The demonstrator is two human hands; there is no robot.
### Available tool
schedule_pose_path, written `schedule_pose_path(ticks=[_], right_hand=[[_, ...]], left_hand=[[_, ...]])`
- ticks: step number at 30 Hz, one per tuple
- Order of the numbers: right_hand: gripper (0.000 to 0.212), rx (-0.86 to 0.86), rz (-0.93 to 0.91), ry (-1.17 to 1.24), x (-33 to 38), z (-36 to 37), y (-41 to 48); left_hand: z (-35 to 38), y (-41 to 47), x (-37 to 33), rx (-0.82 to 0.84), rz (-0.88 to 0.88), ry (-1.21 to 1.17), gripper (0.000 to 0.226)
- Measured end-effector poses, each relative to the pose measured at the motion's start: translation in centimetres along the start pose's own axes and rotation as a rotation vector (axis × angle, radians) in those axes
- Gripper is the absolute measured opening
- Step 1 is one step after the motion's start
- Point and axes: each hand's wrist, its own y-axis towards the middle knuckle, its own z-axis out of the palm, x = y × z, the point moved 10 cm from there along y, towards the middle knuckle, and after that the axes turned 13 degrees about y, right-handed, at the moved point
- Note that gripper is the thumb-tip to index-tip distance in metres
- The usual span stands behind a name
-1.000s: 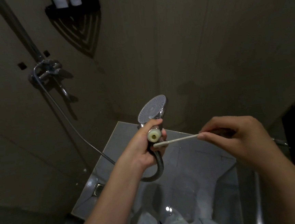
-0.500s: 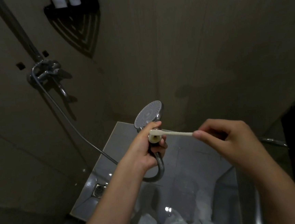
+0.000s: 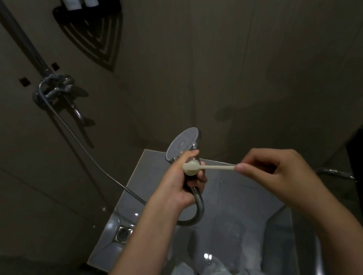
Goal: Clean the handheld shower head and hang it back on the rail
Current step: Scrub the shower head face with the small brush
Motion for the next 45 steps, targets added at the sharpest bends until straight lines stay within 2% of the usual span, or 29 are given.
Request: schedule_pose_path(ticks=[3,6,10,12,15,23,31,37,42,45], right_hand=[[0.04,0.068,0.026,-0.004,-0.5,0.6,0.0],[0.038,-0.02,-0.025,0.002,-0.6,-0.5,0.4],[0.05,0.075,0.022,-0.008,-1.4,0.7,0.3],[0.05,0.004,0.017,-0.016,-1.8,-0.5,0.3],[0.034,-0.143,0.026,0.018,-2.1,-2.8,0.3],[0.017,0.01,0.134,0.191,-4.1,0.6,0.6],[0.024,-0.009,0.149,0.336,-4.1,3.5,0.9],[0.025,-0.142,0.202,0.636,-4.6,5.7,0.7],[0.021,-0.312,0.295,0.841,-6.1,6.7,-0.4],[0.026,-0.37,0.342,0.947,-7.0,7.6,-1.2]], left_hand=[[0.0,-0.1,-0.1,-0.012,0.007,0.001,0.024],[0.1,0.2,0.0,0.0,-0.001,-0.006,0.025],[0.0,0.3,0.0,-0.008,0.016,0.008,0.026],[-0.1,0.4,-0.1,-0.003,0.042,0.03,0.025],[-0.1,0.5,-0.2,0.004,0.086,0.101,0.019],[-0.2,0.4,-2.1,-0.059,0.339,0.24,0.012],[1.3,-0.7,-2.9,-0.007,0.521,0.436,0.014],[1.6,0.0,-2.2,0.002,0.589,0.461,0.028],[1.0,0.2,-1.7,-0.056,0.622,0.465,0.026],[0.8,0.4,-1.5,-0.083,0.621,0.484,0.014]])
